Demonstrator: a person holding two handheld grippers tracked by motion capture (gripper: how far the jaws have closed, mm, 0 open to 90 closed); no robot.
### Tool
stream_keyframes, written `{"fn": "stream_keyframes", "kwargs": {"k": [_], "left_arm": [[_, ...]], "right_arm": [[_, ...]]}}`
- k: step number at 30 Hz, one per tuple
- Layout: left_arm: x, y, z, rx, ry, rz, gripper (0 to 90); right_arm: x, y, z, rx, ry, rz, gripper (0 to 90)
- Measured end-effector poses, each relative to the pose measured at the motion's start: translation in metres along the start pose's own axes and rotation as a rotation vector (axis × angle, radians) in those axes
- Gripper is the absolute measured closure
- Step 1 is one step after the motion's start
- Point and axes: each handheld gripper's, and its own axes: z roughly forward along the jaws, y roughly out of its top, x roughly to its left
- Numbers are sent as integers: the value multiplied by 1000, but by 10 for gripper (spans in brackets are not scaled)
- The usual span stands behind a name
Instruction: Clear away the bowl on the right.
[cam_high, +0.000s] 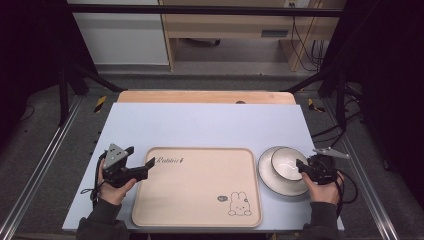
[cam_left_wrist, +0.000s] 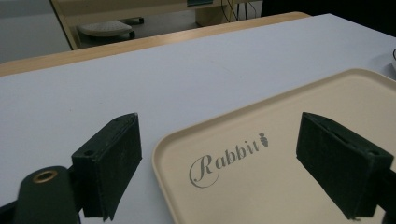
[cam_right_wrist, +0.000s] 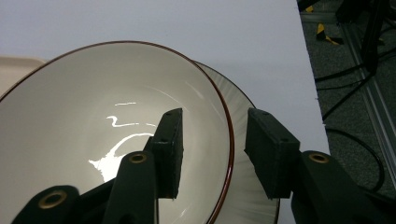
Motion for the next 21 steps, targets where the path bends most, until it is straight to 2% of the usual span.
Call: {"fn": "stream_keyframes", "kwargs": {"k": [4,8,14,21], "left_arm": [[0,0,1,0,1,0,138],[0,0,1,1,2,-1,138],[-1,0,1,2,1,0,138],[-1,0,1,2,1,0,138]], "right_arm": [[-1,0,2,26,6,16,600],[-2,-1,3,38,12,11,629],[-2,0,4,66,24,43,681],[-4,0,6,86,27,56,738]]}}
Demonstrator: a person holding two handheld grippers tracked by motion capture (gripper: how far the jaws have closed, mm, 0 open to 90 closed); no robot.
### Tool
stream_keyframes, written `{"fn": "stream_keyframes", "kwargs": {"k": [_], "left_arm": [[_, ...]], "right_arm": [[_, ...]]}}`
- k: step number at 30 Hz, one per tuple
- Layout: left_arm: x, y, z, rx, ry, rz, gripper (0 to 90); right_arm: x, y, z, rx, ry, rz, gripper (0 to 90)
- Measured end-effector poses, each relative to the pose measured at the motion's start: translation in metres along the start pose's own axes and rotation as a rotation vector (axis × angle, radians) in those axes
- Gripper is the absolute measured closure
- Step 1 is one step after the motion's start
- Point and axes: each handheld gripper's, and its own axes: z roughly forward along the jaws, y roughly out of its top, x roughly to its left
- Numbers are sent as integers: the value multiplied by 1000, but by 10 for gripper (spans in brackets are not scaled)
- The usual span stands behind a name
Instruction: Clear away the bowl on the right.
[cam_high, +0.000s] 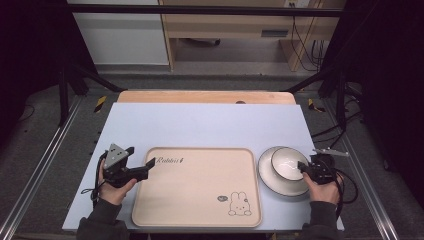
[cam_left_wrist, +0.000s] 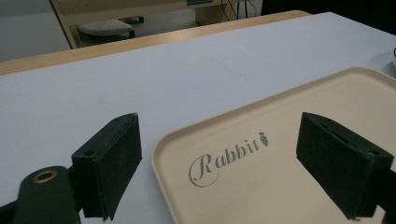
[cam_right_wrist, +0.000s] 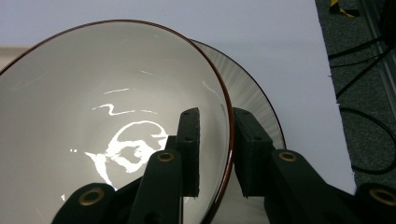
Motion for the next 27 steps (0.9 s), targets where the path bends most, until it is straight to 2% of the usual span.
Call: {"fn": "stream_keyframes", "kwargs": {"k": [3,5,9,14,27], "left_arm": [[0,0,0,-1,0,1,138],[0,0,0,0,0,1,138],[0,0,0,1,0,2,138],[0,0,0,2,0,3,138],[0,0,0,-1,1,0,138]], "right_arm": [[-2,0,1,5,4,-7,764],[0,0,1,12,3,15,784],[-1,0,2,15,5,23,804],[-1,1,1,18,18,72,820],[1,1,1,11,-5,71,825]]}}
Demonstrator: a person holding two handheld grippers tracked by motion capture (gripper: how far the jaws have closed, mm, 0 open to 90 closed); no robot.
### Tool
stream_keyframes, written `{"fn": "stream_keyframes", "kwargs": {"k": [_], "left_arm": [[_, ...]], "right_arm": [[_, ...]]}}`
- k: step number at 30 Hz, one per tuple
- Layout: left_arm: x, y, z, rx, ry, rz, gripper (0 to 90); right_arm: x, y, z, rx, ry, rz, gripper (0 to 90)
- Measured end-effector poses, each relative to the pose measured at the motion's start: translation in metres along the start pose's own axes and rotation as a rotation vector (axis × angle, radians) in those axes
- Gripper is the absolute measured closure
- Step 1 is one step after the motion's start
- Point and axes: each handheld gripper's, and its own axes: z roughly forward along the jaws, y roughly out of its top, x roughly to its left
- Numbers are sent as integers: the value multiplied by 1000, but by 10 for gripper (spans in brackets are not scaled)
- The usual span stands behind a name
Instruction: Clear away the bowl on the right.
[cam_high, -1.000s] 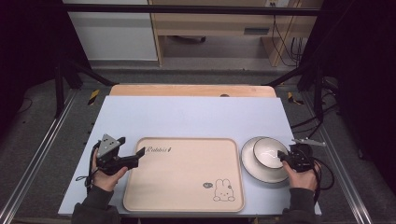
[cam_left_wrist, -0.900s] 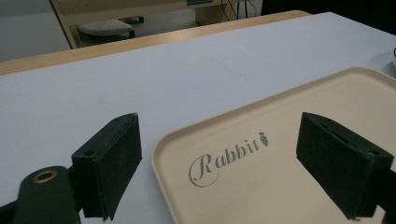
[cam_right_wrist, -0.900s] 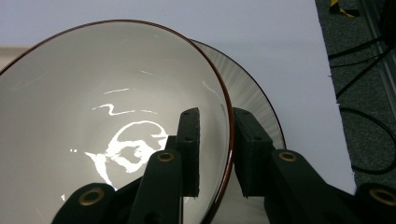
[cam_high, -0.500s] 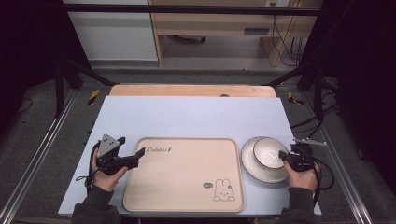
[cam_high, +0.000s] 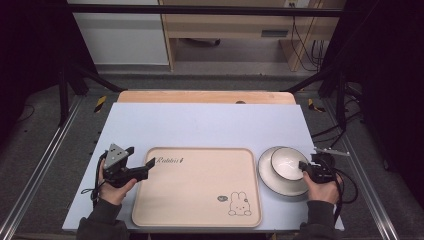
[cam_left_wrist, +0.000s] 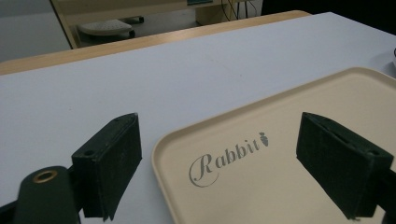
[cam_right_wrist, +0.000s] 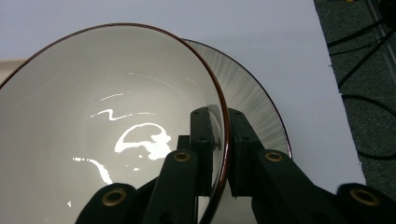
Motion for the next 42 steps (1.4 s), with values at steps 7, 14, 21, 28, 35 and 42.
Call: {"fn": "stream_keyframes", "kwargs": {"k": [7,14,21,28,35,42], "left_arm": [[0,0,0,0,1,0,138],[0,0,0,0,1,-1,138],[1,0,0,-1,0,-2,138],[0,0,-1,-2,-1,-3,139],[1,1,-1,-2,-1,-2,139],[1,1,-1,-5,-1,-6,139]], "right_arm": [[2,1,-2,-4,-9,-9,826],[6,2,-6,-18,0,-3,824],[8,3,-8,-28,8,-3,821],[9,3,-10,-31,11,-10,818],[11,5,-16,-49,14,-18,818],[18,7,-23,-67,44,-26,817]]}}
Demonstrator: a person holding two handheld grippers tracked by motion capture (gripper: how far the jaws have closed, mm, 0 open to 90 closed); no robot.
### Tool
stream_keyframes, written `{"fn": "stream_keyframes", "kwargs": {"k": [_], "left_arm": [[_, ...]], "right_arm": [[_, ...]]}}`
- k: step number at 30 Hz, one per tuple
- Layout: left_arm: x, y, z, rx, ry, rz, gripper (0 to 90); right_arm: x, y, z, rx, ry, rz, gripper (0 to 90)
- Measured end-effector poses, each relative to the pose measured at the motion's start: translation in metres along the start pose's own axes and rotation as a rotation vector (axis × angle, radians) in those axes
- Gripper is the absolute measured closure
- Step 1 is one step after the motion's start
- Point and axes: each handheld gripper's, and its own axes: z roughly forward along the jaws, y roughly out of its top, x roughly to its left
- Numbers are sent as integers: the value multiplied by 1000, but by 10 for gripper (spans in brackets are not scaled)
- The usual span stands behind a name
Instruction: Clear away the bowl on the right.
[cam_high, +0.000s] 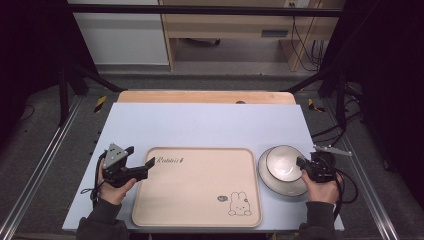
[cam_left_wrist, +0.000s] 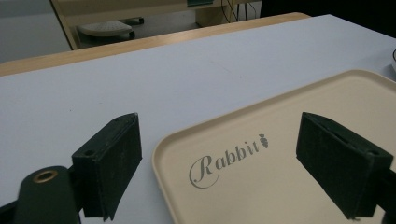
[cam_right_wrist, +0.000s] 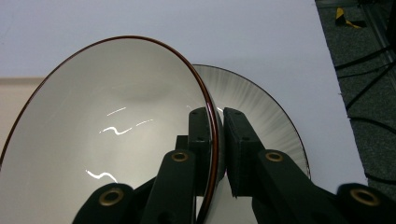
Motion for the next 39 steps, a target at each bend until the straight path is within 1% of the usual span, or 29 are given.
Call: {"fn": "stream_keyframes", "kwargs": {"k": [1,3,5,9,10,14,15,23,26,27,34,39], "left_arm": [[0,0,0,0,0,-1,139],[0,0,0,0,0,0,139],[0,0,0,0,-1,-1,139],[0,0,0,3,-1,1,139],[0,0,1,3,-1,2,139],[0,0,1,6,-1,4,139],[0,0,1,6,-1,3,139],[-1,0,2,5,-2,4,139],[0,0,1,1,-3,2,139],[0,0,1,1,-4,1,139],[-1,0,1,2,-5,4,139],[-1,0,1,2,-6,4,139]], "right_arm": [[1,1,-1,-7,-1,-11,817],[3,1,-3,-9,8,-4,817],[3,2,-4,-14,9,-15,817],[6,2,-6,-15,17,-18,817],[6,2,-6,-18,23,-29,817],[11,2,-7,-17,28,-29,817],[11,2,-7,-19,30,-39,817],[13,3,-10,-23,39,-35,817],[14,4,-11,-31,47,-45,817],[15,4,-12,-31,49,-39,817],[22,6,-16,-44,63,-67,817],[27,8,-20,-50,79,-74,817]]}}
